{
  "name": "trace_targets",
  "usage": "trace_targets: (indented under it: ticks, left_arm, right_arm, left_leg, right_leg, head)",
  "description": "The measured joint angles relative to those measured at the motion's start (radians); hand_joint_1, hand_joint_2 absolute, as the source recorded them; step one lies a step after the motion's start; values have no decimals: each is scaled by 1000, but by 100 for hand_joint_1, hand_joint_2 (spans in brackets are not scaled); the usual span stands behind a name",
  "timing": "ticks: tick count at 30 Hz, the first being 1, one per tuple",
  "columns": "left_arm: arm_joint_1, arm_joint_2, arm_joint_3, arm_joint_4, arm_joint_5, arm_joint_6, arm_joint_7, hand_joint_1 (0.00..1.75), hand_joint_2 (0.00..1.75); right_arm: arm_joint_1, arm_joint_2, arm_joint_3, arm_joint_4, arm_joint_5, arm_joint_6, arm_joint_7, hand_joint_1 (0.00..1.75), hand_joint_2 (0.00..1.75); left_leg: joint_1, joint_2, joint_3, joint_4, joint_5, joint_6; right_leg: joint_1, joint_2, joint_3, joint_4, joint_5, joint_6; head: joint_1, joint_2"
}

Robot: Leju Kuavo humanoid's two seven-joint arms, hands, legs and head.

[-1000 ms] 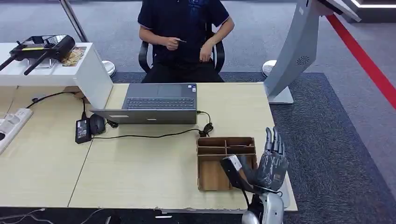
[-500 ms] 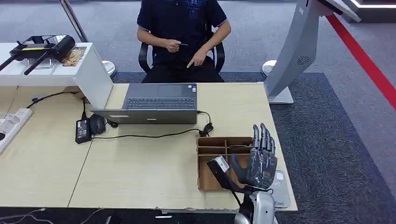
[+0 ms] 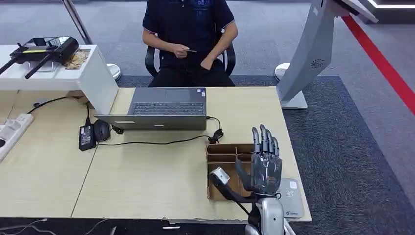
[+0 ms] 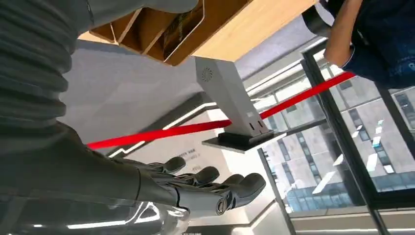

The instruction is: Pass the card to the sensor for recognition and then transmit it.

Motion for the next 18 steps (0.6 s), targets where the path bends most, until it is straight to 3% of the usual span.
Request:
trace_targets:
  ticks: [14, 18]
  left_arm:
    - [0, 4, -10, 6, 0, 0, -11, 0, 175]
    - [0, 5, -15, 6, 0, 0, -14, 0, 175]
  right_arm:
    - [-27, -60, 79, 42, 17, 0, 34, 0, 175]
    - [-40, -74, 93, 55, 16, 0, 71, 0, 175]
  left_leg:
    - [0, 0, 0, 0, 0, 0]
    - [0, 0, 0, 0, 0, 0]
  right_leg:
    - [0, 0, 0, 0, 0, 0]
    - [0, 0, 0, 0, 0, 0]
  head:
    - [0, 0]
    - [0, 0]
